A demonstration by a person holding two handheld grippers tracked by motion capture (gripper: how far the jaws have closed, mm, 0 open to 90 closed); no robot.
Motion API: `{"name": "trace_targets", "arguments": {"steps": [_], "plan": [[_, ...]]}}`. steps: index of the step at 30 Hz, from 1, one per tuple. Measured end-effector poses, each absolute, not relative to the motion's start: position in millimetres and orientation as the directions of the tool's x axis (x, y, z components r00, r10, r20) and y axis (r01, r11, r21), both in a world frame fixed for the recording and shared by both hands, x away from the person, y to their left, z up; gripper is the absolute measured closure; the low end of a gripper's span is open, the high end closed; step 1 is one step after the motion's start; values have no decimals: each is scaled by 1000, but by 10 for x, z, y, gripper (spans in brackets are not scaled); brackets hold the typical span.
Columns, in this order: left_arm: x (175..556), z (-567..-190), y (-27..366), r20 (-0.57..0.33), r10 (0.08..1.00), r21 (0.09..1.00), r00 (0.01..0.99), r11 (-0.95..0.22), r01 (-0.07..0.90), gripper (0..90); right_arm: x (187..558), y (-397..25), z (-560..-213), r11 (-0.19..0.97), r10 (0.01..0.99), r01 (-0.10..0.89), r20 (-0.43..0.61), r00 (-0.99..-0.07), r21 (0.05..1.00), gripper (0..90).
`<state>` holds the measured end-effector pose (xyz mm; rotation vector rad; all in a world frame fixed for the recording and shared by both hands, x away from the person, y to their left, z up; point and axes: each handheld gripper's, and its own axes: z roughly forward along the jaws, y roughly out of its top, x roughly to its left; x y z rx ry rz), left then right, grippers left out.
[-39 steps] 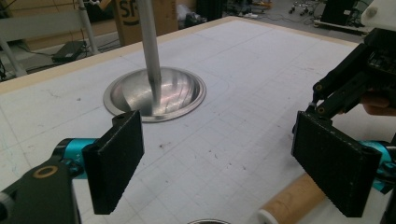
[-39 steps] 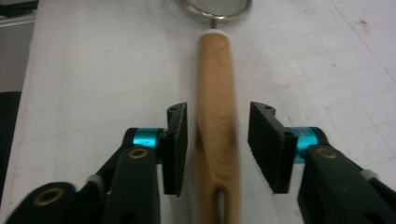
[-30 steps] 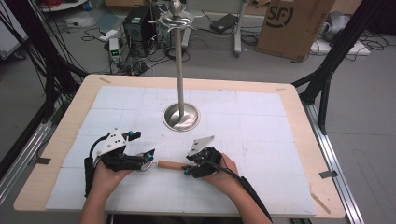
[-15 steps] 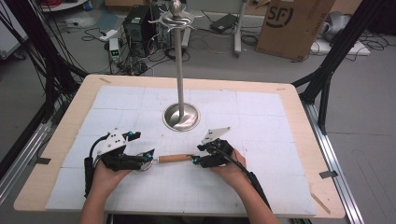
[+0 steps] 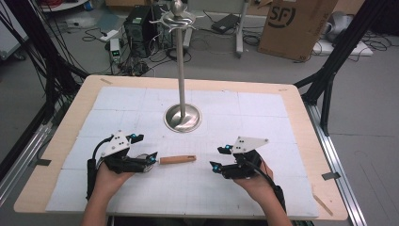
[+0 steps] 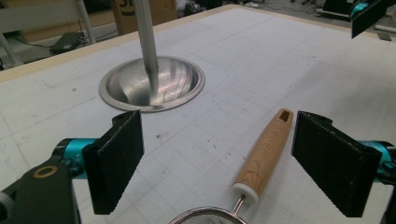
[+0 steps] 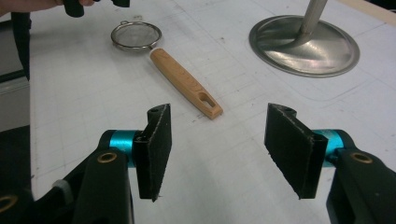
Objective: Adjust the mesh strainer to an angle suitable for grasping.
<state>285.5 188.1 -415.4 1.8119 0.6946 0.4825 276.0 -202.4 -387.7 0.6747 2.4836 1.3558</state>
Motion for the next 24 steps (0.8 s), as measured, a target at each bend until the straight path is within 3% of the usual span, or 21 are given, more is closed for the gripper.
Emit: {"name": "trace_targets", "arguments": {"steps": [8,13,24], "plan": [[2850,-4145,1878,-6,665,943,747,-245,226,176,2730,-2170,-3958,472,518,316,30,-855,823,382],[2850,-4144,1874,-5,662,943,749,-246,224,176,2750,-2332,-4101,412,548,367,95,-831,834,349],[2867,-4149,1879,-11,664,946,748,-237,223,176,2752,-2500,-4198,430,559,379,88,-825,819,284]]}}
